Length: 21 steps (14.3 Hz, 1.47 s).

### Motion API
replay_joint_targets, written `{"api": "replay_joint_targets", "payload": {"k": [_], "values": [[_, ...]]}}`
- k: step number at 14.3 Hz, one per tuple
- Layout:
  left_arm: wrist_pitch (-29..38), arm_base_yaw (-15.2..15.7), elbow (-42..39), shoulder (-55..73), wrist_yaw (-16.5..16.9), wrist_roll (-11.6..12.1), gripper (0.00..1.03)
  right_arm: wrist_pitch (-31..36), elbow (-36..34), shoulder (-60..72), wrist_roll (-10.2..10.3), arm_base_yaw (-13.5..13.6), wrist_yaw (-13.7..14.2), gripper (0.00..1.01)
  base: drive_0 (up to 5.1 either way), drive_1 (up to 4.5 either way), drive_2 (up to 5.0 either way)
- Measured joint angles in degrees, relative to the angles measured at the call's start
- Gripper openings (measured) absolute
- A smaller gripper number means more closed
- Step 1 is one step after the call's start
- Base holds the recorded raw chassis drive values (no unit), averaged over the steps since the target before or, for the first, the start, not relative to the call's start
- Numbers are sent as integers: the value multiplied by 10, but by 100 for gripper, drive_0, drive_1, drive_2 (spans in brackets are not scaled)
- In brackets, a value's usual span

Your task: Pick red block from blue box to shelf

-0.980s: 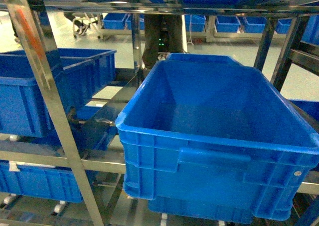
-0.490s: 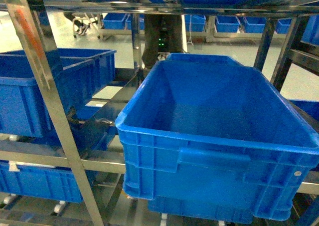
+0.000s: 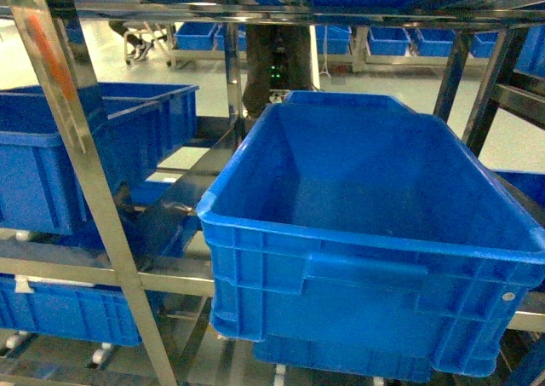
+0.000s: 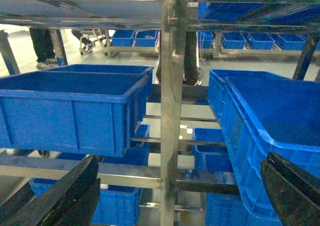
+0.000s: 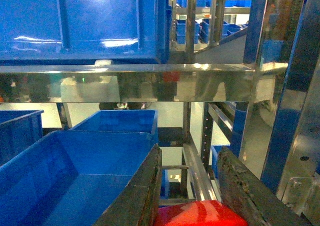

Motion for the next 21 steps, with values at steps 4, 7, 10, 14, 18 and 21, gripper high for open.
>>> {"api": "replay_joint_targets", "payload": {"k": [4, 7, 10, 14, 18, 21], "values": [[0, 0, 0, 0, 0, 0, 98, 0, 0, 0, 0, 0, 0, 28, 0, 0, 0], [0, 0, 0, 0, 0, 0, 98, 0, 0, 0, 0, 0, 0, 28, 0, 0, 0], [0, 0, 0, 0, 0, 0, 98, 0, 0, 0, 0, 0, 0, 28, 0, 0, 0], [0, 0, 0, 0, 0, 0, 98, 0, 0, 0, 0, 0, 0, 28, 0, 0, 0], [0, 0, 0, 0, 0, 0, 98, 0, 0, 0, 0, 0, 0, 28, 0, 0, 0], [0, 0, 0, 0, 0, 0, 98, 0, 0, 0, 0, 0, 0, 28, 0, 0, 0]]}}
